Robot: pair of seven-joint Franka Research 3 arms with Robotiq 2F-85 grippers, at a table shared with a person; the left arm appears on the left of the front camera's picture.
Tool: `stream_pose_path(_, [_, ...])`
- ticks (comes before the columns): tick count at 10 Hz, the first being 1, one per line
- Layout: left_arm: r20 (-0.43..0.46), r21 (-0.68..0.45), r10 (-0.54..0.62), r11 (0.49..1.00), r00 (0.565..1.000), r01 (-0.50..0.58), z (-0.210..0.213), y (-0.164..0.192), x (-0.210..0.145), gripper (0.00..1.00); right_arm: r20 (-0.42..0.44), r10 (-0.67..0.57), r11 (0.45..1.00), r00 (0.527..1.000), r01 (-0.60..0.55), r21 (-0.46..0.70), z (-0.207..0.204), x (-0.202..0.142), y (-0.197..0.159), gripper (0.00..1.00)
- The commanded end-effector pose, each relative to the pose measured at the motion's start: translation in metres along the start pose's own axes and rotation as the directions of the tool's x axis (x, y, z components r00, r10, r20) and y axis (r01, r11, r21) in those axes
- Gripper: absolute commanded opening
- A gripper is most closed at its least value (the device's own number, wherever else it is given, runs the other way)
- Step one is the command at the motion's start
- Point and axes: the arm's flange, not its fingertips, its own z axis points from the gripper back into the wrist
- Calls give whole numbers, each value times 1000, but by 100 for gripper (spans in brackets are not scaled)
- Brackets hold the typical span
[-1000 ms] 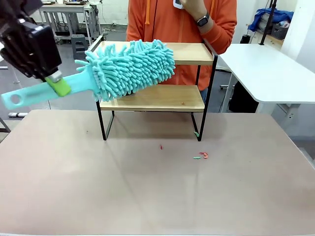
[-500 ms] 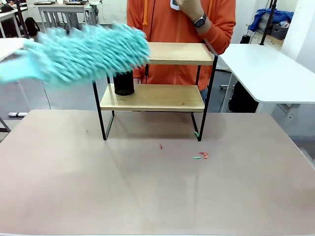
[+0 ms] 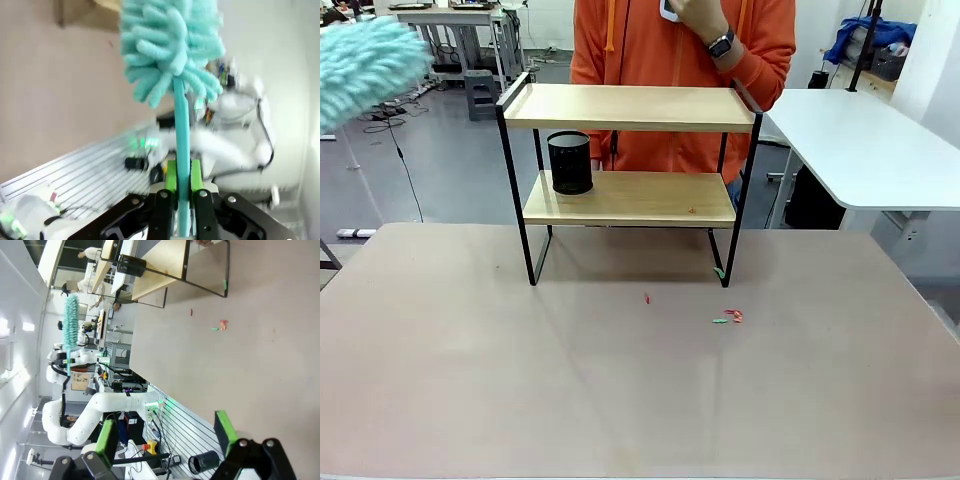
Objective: Clean the shelf.
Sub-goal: Clean the remaining tier of the Shelf with the Duster once objects are removed, then hand the Duster back to the human.
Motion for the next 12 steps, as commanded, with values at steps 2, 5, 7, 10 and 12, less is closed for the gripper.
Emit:
stream_pose_path(2, [153,-11,151,988,977,-151,-8,68,16,12,13,28,999,1000,-28,18,-1,2,2,100])
stream_pose_path(5, [111,-10,84,996,990,-84,7,33,-6,12,13,28,999,1000,-28,18,-1,2,2,100])
stream_pose_path(7, [111,-10,84,996,990,-84,7,33,-6,12,13,28,999,1000,-28,18,-1,2,2,100])
stream_pose_path(10, [111,-10,84,996,990,-84,7,33,-6,12,13,28,999,1000,-28,18,-1,2,2,100])
stream_pose_path(12, [111,-10,84,996,990,-84,7,33,-6,12,13,28,999,1000,-28,18,-1,2,2,100])
